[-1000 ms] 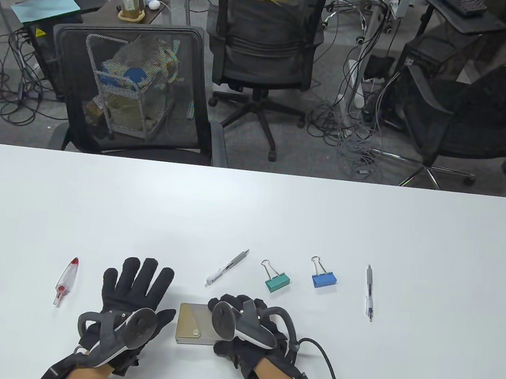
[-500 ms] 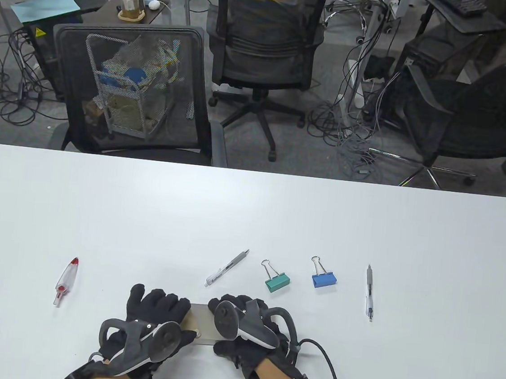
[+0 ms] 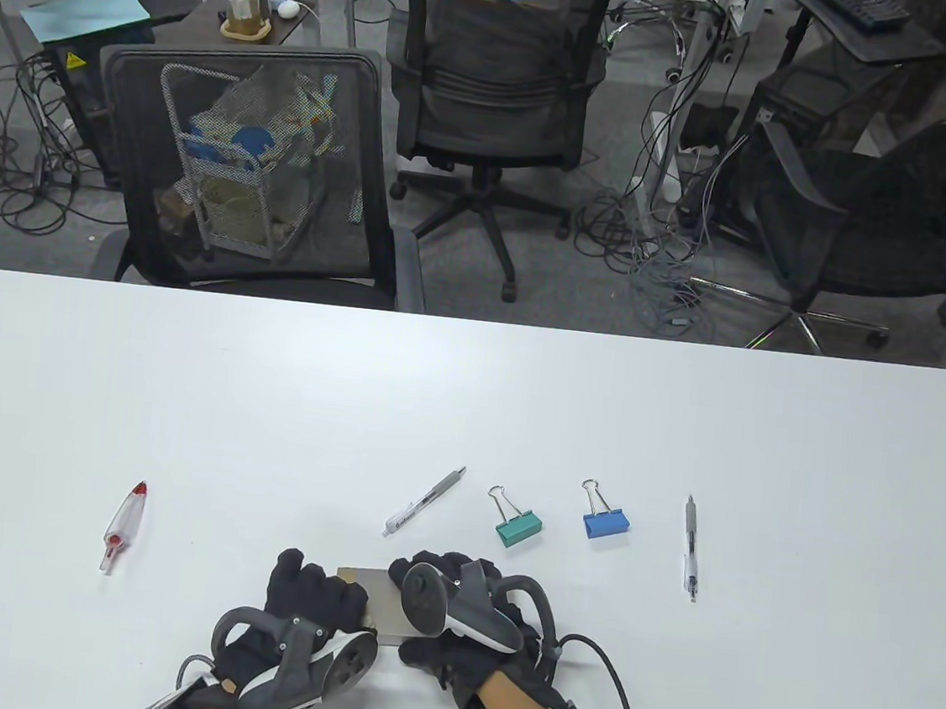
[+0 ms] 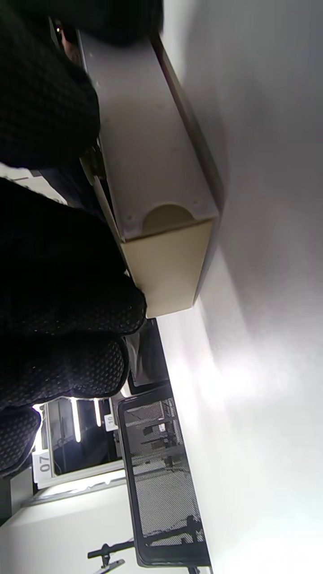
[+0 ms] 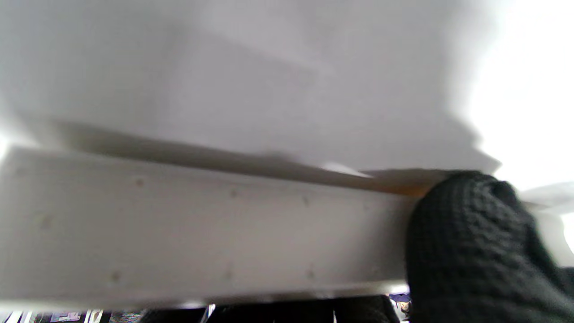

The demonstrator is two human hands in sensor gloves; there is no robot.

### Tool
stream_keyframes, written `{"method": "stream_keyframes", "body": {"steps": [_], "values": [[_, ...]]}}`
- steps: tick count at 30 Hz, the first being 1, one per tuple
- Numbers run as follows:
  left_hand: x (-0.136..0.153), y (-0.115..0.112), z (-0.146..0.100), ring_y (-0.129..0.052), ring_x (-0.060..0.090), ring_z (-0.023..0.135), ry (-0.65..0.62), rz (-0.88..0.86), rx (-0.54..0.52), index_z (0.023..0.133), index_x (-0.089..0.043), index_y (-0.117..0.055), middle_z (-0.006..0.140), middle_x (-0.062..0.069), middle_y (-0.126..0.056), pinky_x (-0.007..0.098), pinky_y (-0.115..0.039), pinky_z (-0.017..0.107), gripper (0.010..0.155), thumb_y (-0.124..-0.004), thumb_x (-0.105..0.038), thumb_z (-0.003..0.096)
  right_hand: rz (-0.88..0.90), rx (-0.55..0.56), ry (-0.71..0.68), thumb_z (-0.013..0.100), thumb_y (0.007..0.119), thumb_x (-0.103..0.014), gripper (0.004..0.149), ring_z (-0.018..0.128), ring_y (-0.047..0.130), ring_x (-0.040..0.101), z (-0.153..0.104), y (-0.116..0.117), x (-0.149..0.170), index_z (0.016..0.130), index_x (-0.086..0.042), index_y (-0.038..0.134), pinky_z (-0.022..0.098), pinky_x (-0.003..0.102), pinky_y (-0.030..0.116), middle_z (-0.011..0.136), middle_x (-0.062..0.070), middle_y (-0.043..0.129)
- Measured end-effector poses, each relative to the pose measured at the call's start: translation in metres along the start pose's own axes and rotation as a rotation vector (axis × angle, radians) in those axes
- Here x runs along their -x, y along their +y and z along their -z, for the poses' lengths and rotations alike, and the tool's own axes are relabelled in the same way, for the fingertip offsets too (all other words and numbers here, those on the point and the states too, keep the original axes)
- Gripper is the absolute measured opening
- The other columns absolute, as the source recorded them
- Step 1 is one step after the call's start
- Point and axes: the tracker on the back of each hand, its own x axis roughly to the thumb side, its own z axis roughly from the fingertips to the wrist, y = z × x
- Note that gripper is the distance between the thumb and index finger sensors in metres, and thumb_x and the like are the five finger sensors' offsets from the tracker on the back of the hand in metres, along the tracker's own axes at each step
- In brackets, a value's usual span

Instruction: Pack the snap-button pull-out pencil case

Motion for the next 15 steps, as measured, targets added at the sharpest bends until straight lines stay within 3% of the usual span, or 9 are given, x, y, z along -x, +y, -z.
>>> {"method": "stream_keyframes", "body": {"steps": [7,13,14,15], "values": [[-0.015,0.0,-0.004,-0.106,0.027,0.074,-0.073,0.145,-0.069,0.076,-0.025,-0.097,0.074,-0.001,-0.106,0.056,-0.065,0.077,0.059,-0.081,-0.06,0.032,-0.001,0.005,-0.003,0.029,0.089,-0.06,0.088,0.108,0.059,0.021,0.0,0.0,0.0,0.104,-0.048,0.045,0.081,0.055,0.05,0.117,-0.017,0.052],[-0.02,0.0,-0.004,-0.108,0.028,0.071,-0.082,0.176,-0.075,0.075,-0.024,-0.098,0.072,0.0,-0.107,0.054,-0.068,0.076,0.057,-0.08,-0.058,0.0334,0.001,0.003,-0.002,0.029,0.089,-0.06,0.088,0.108,0.059,0.021,0.0,0.001,0.001,0.104,-0.048,0.045,0.081,0.055,0.049,0.117,-0.017,0.052],[-0.017,0.001,-0.006,-0.11,0.026,0.064,-0.032,0.166,-0.159,0.072,-0.023,-0.099,0.066,-0.001,-0.109,0.05,-0.071,0.075,0.053,-0.076,-0.055,0.0362,-0.002,0.004,-0.003,0.029,0.088,-0.06,0.087,0.108,0.059,0.021,0.0,0.001,0.001,0.104,-0.048,0.045,0.081,0.055,0.049,0.117,-0.017,0.051],[-0.014,0.002,-0.001,-0.111,0.026,0.061,-0.062,0.13,-0.139,0.071,-0.022,-0.1,0.064,0.0,-0.11,0.051,-0.073,0.074,0.054,-0.076,-0.055,0.0362,0.002,0.006,-0.005,0.029,0.088,-0.06,0.087,0.108,0.058,0.021,-0.001,0.001,0.001,0.104,-0.048,0.045,0.081,0.055,0.049,0.117,-0.017,0.051]]}}
